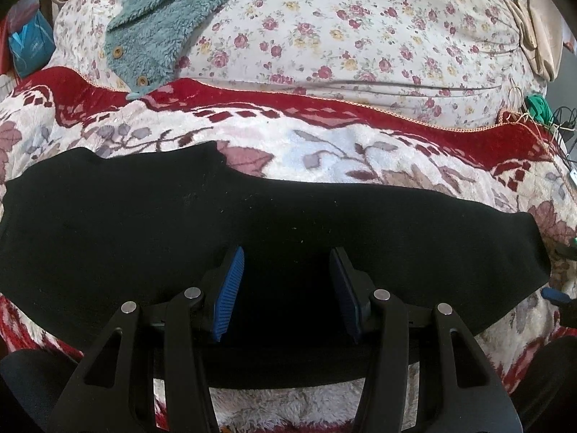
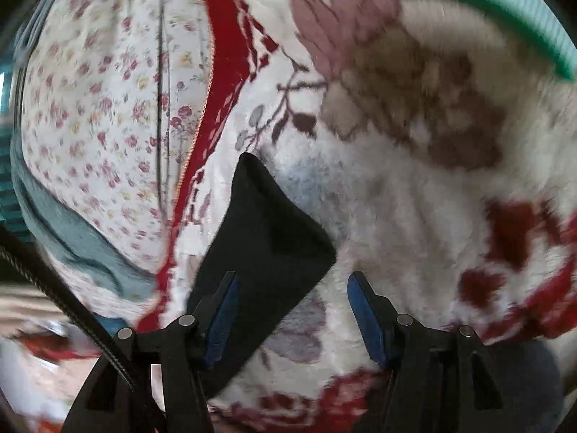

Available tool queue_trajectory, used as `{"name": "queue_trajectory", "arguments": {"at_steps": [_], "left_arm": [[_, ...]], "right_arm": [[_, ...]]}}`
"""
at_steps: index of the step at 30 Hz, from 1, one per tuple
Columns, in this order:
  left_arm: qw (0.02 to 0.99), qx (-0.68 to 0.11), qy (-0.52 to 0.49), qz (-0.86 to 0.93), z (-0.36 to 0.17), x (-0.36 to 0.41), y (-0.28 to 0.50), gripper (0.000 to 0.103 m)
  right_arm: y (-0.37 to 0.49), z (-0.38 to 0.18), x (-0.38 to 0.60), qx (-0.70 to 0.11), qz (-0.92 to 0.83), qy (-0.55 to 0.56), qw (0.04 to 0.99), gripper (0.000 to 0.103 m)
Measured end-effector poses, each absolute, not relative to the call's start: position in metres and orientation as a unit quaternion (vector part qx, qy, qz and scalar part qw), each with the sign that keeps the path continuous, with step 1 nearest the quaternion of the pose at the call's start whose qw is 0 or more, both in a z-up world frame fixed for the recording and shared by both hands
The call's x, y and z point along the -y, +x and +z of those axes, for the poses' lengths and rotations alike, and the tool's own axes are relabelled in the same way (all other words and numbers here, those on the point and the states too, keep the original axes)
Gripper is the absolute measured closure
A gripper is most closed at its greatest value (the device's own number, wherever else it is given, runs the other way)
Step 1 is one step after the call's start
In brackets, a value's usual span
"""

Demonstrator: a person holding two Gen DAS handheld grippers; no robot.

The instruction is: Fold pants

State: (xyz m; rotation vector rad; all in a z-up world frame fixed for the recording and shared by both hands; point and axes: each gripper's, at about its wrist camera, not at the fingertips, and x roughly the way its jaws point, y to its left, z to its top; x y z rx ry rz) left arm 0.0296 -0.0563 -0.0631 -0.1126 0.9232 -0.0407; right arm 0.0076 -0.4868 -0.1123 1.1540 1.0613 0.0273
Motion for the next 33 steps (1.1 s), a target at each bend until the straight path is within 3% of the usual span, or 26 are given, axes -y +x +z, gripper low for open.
{"name": "queue_trajectory", "arguments": {"at_steps": [6,14,17,22,26,30,33], "left_arm": [[0.893,-0.445,-0.057,-0.019,-0.063,0.056,0.03,0.054],[0.893,-0.445,-0.07,-0.024,-0.062,0.055,0.028,0.054],[0.887,-0.44,-0.125,-0.064,-0.056,0.046,0.025,0.054],[0.882,-0.403,-0.178,-0.17,-0.036,0.053,0.015,0.054],[0.867,-0.379,-0.157,-0.282,-0.018,0.086,-0.003,0.054],[0.788,-0.434,-0.182,-0.397,-0.021,0.133,-0.008,0.054],[0.713,-0.481,-0.223,-0.459,-0.026,0.177,-0.001,0.054]], "right_arm": [[0.024,-0.126,0.484,-0.496,0.035,0.558,0.664,0.043],[0.018,-0.128,0.491,-0.46,0.023,0.592,0.662,0.044],[0.02,-0.126,0.49,-0.467,0.031,0.58,0.667,0.051],[0.027,-0.116,0.48,-0.47,0.053,0.547,0.691,0.072],[0.031,-0.118,0.478,-0.479,0.048,0.542,0.689,0.072],[0.044,-0.134,0.483,-0.5,0.058,0.569,0.65,0.058],[0.053,-0.136,0.491,-0.503,0.079,0.574,0.641,0.056]]}}
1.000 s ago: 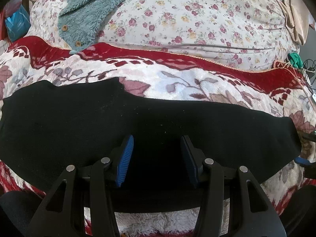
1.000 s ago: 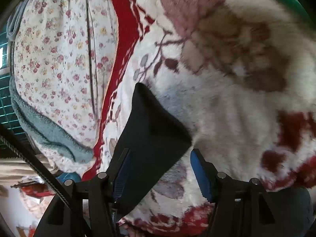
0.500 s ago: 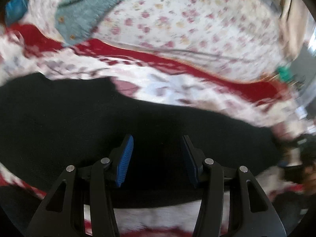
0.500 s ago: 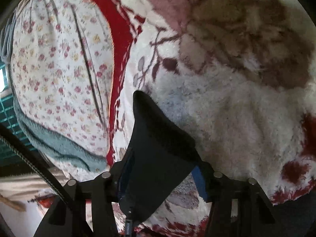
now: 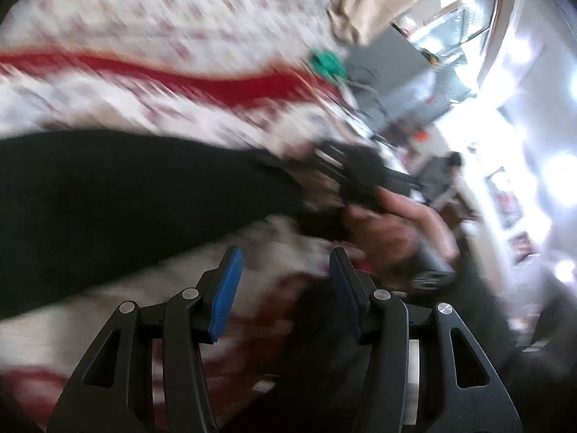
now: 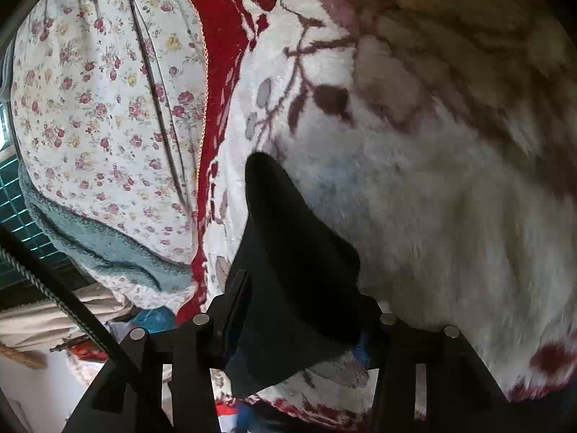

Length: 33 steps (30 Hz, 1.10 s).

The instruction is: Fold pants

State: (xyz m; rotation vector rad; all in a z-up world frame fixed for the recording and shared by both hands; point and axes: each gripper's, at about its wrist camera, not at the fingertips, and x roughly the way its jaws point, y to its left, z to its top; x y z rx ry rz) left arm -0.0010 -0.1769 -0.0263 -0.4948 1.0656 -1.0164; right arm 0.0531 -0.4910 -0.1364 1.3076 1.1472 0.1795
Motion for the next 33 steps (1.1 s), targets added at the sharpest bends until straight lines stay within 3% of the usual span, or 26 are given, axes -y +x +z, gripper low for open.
{"name": "queue_trajectory", "arguments": {"at_steps": [7,14,17,24,33], "left_arm": [[0.607,-0.575,-0.312,-0.45,-0.06,0.235,0.04,0.054],[0.569,-0.614,-0.363,-0.409,-0.078,0.26,0.064,0.053],[0.577,-0.608,-0.39,-0.38,-0.084,0.261,0.069,0.044],[0.569,-0.626,-0.401,-0.352,-0.093,0.277,0.057,0.04],[0.637,-0.555,-0.439,-0.306,-0.09,0.266,0.04,0.037]], "right_arm": [[0.072,-0.121,0.498,-0.508,0.163,0.5,0.682,0.054],[0.1,-0.132,0.501,-0.503,0.217,0.503,0.669,0.054],[0.108,-0.135,0.504,-0.492,0.233,0.512,0.664,0.054],[0.108,-0.142,0.508,-0.475,0.255,0.529,0.655,0.054],[0.1,-0.143,0.512,-0.448,0.286,0.575,0.622,0.052]]}}
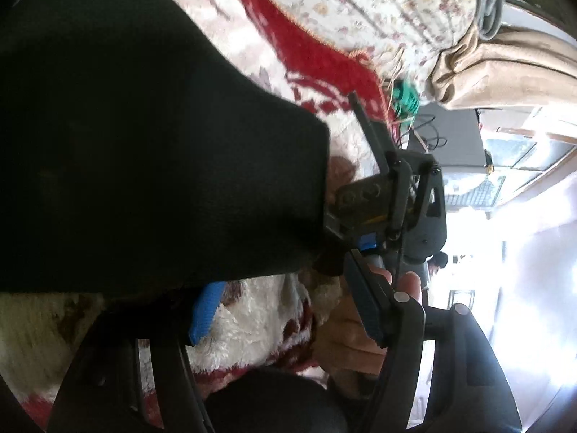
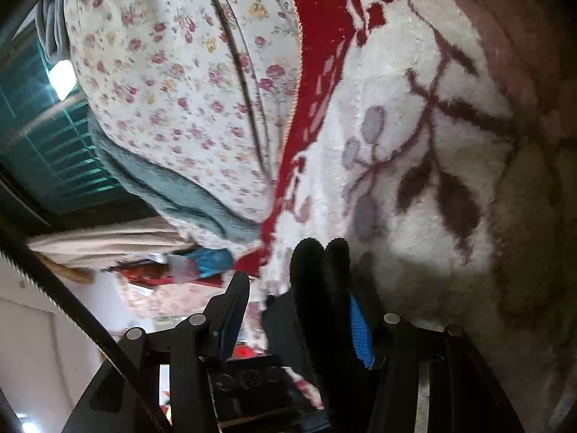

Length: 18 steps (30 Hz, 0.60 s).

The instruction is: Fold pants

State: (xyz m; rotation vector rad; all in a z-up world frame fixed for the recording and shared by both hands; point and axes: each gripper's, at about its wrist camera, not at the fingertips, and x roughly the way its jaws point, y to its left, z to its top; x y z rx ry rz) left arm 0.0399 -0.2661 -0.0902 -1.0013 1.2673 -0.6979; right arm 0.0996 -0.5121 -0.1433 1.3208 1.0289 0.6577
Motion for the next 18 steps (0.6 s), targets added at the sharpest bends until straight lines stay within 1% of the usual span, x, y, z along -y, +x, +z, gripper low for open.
{"name": "queue_trajectory", "arguments": {"at_steps": [2,4,10,12,14,18], "left_arm": [[0.648,-0.531,-0.47,-0.278,-0.093,0.26,0.033,0.037],[0.652,-0.524,-0.496,-0.234,-0.096,0.258,0.025,0.037],[0.664,-0.531,-0.489,-0.195,-0.096,0.266,0.027,0.036],[0.671,-0.524,-0.481,-0.211,-0.093,0.27,0.028,0.025],[0.671,-0.518,-0.48,-0.225,-0.086,0.272,0.03,0.019],[0.658,-0.497,-0.5,-0.265,-0.085,0.265,0.032,0.019]], "right_arm": [[0.099,-0.143,0.512,-0.451,0.283,0.572,0.624,0.051],[0.099,-0.143,0.511,-0.454,0.28,0.569,0.626,0.051],[0.099,-0.143,0.508,-0.459,0.276,0.558,0.634,0.051],[0.099,-0.142,0.507,-0.459,0.278,0.555,0.636,0.051],[0.099,-0.142,0.506,-0.458,0.279,0.554,0.637,0.051],[0.099,-0.142,0.505,-0.455,0.278,0.555,0.638,0.051]]}}
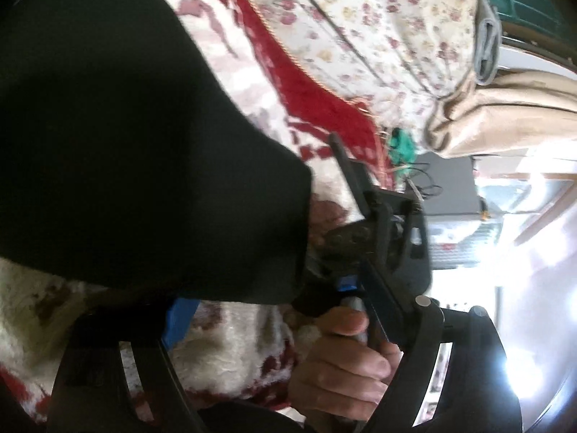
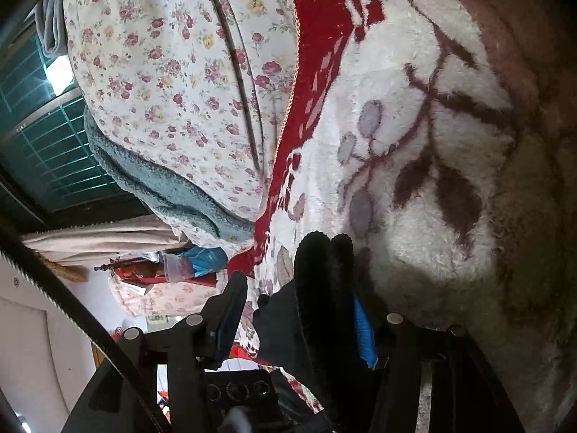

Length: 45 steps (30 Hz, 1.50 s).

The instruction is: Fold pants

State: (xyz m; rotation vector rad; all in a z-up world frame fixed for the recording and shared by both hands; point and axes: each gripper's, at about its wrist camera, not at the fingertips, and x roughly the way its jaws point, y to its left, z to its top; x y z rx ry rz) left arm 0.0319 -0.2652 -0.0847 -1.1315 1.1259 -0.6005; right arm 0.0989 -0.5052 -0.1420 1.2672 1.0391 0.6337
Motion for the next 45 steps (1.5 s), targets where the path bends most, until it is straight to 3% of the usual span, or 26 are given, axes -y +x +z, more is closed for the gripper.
{"name": "queue_trajectory", "arguments": {"at_steps": [11,19,22,24,26,27,30,31,38,45], "left_arm": [[0.65,-0.455,-0.51,-0.332,-0.069,0.259,0.031,0.022],[0.649,-0.473,-0.505,-0.316,-0.085,0.263,0.042,0.038],[0.651,-0.485,-0.495,-0.309,-0.087,0.266,0.043,0.05],[0.648,-0.503,-0.486,-0.301,-0.095,0.265,0.041,0.079],[0.639,-0.515,-0.492,-0.29,-0.106,0.262,0.039,0.087],[0.64,-0.517,-0.489,-0.288,-0.108,0.261,0.038,0.089],[0.64,-0.517,-0.486,-0.294,-0.105,0.26,0.035,0.09],[0.636,-0.518,-0.49,-0.297,-0.104,0.259,0.035,0.09],[0.639,-0.493,-0.498,-0.318,-0.066,0.228,0.024,0.092],[0.651,-0.44,-0.531,-0.317,-0.034,0.147,0.001,0.092]], "right_arm": [[0.1,-0.142,0.503,-0.456,0.277,0.551,0.641,0.051],[0.102,-0.144,0.503,-0.456,0.277,0.552,0.64,0.051],[0.106,-0.142,0.504,-0.457,0.269,0.546,0.649,0.051],[0.108,-0.139,0.502,-0.459,0.266,0.533,0.659,0.052],[0.109,-0.137,0.498,-0.468,0.258,0.509,0.674,0.058],[0.109,-0.136,0.496,-0.477,0.249,0.493,0.684,0.069],[0.107,-0.132,0.492,-0.484,0.235,0.457,0.709,0.089],[0.105,-0.129,0.493,-0.481,0.23,0.449,0.717,0.091],[0.089,-0.074,0.469,-0.45,0.256,0.372,0.771,0.093],[0.082,-0.017,0.394,-0.432,0.349,0.334,0.762,0.093]]}}
